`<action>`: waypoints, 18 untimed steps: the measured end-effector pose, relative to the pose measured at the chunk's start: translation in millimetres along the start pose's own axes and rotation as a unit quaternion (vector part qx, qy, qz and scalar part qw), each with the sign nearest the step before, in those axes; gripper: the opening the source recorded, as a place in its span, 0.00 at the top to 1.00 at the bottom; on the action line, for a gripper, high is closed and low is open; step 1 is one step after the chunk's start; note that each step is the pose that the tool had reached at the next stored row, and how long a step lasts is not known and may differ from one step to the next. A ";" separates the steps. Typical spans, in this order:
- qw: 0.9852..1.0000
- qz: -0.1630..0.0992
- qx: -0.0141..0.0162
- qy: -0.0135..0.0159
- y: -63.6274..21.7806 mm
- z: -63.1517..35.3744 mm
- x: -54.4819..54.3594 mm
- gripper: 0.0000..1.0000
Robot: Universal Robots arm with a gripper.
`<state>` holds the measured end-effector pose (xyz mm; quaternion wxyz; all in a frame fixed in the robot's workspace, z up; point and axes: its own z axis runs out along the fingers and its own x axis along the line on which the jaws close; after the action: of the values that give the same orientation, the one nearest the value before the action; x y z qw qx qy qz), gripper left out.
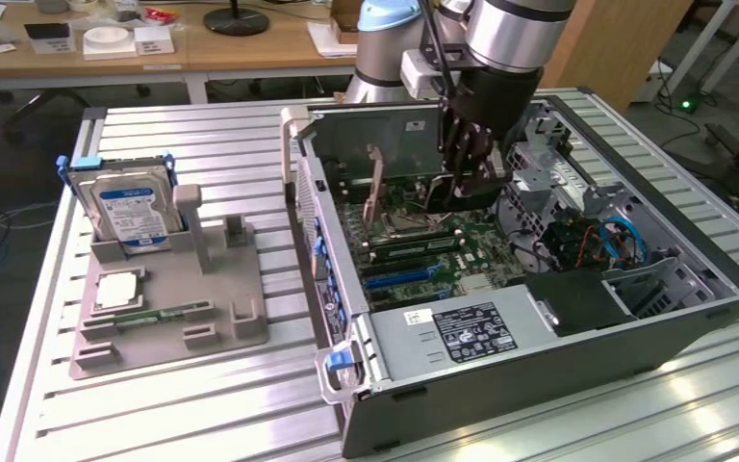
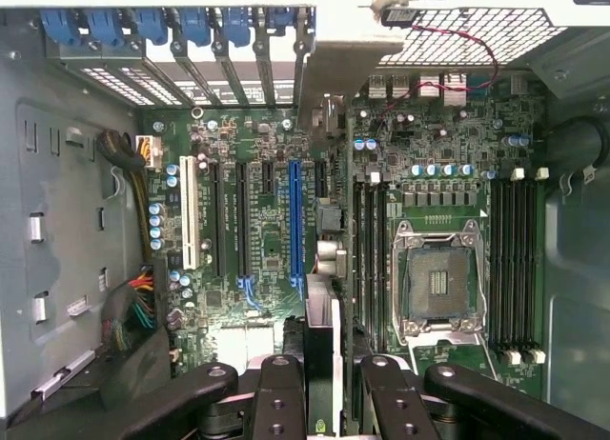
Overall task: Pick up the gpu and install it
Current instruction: 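Insert the gpu into the slot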
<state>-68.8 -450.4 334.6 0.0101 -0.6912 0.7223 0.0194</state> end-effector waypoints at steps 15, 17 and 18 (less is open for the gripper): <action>1.000 -0.007 0.000 0.000 4.9 9.3 0.8 0.73; 1.000 -0.016 -0.001 0.000 5.8 11.3 0.9 0.73; 1.000 -0.019 -0.001 0.000 6.2 12.1 1.0 0.73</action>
<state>-75.3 -450.6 322.5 0.0097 -0.7046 0.7092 0.0195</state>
